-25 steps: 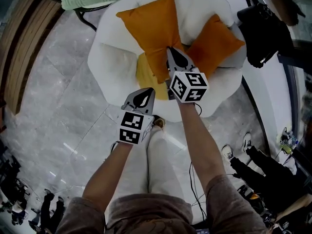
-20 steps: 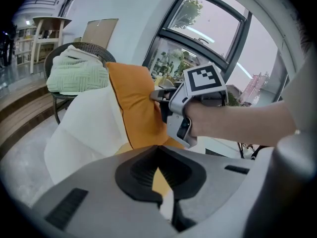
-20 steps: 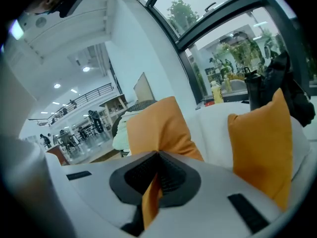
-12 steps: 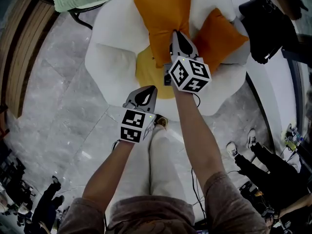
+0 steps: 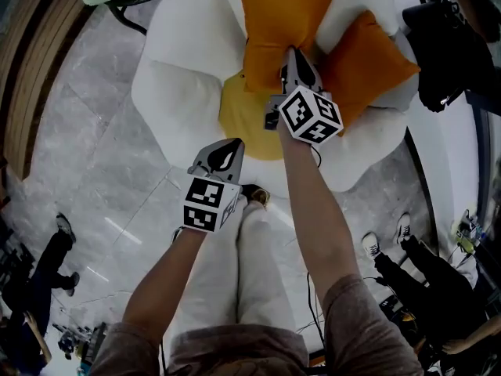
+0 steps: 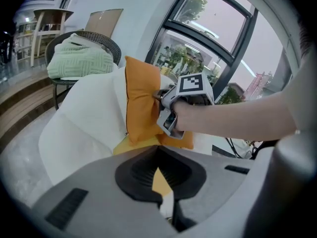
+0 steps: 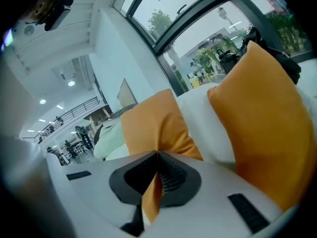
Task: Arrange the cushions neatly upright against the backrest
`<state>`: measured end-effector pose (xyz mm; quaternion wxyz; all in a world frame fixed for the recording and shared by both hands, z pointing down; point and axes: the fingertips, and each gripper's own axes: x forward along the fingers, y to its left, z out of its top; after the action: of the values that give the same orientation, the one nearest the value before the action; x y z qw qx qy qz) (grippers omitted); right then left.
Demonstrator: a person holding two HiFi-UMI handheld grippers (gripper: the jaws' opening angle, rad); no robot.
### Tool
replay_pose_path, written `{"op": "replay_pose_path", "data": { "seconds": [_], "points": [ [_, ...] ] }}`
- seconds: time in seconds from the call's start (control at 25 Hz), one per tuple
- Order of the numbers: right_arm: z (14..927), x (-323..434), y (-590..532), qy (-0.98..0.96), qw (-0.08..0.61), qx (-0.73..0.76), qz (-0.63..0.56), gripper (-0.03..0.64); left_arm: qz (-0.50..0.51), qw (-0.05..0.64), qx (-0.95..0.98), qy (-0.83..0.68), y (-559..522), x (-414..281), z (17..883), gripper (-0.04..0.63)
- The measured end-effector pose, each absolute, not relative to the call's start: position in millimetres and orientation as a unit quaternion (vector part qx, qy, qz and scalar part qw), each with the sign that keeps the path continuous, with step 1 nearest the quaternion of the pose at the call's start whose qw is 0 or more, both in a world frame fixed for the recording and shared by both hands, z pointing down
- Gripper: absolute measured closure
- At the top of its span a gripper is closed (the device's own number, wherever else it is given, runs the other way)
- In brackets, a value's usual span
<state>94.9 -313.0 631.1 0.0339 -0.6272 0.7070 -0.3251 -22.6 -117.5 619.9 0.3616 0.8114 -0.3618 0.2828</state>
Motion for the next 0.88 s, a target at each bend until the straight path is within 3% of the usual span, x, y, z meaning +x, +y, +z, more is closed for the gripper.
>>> {"op": "replay_pose_path", "data": {
  "seconds": [0.36,0.52,0.88],
  "points": [
    [668.2,97.7,-298.3,0.703,-0.014,-0.627,-0.334,0.591,0.281,0.374,0.805,-0.364,-112.5,-25.1,633.6,0.591],
    [665.3,95.3,-298.8,0.713,-0.039,-0.626,-0.315,0.525,0.278,0.372,0.808,-0.362,-115.2,-20.7,630.2,0.591],
    [652.9,89.8,-282.3,0.734,-0.076,-0.606,-0.297,0.509,0.275,0.367,0.812,-0.360,-116.8,-19.0,618.0,0.591]
  ]
}}
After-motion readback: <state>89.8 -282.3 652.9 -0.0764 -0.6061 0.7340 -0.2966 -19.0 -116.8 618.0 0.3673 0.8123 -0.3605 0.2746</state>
